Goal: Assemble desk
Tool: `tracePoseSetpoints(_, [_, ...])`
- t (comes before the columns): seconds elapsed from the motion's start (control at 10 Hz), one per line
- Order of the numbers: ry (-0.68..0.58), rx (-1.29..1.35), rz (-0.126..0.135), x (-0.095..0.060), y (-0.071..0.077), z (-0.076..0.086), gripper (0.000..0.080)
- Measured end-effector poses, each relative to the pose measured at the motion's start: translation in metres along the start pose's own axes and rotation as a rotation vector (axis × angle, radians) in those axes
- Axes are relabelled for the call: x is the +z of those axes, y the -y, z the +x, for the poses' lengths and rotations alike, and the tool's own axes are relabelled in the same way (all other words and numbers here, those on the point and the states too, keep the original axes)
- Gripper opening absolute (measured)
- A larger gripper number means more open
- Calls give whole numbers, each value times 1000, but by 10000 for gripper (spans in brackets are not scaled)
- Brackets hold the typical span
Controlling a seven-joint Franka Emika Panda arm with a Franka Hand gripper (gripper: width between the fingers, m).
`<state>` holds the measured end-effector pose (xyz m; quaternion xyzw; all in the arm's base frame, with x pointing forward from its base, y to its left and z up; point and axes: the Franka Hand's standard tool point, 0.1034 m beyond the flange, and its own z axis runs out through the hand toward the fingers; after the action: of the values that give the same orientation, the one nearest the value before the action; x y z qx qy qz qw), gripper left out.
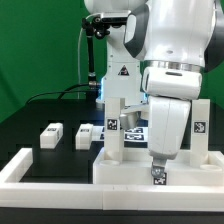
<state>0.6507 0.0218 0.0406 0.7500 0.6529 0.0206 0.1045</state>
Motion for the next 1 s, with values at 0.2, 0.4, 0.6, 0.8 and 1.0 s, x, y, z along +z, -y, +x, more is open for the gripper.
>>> tracePoseSetpoints(0.2, [6,-31,-2,-1,-4,7,57])
tracePoseSetpoints(0.4, [20,-50,9,3,-4,8,57])
tracePoseSetpoints(0.6, [22,-46,15,7,-3,5,57])
tracePoseSetpoints(0.8, [22,-45,15,7,-3,4,61])
tracePoseSetpoints(1.0, [22,-44,15,7,-3,4,276])
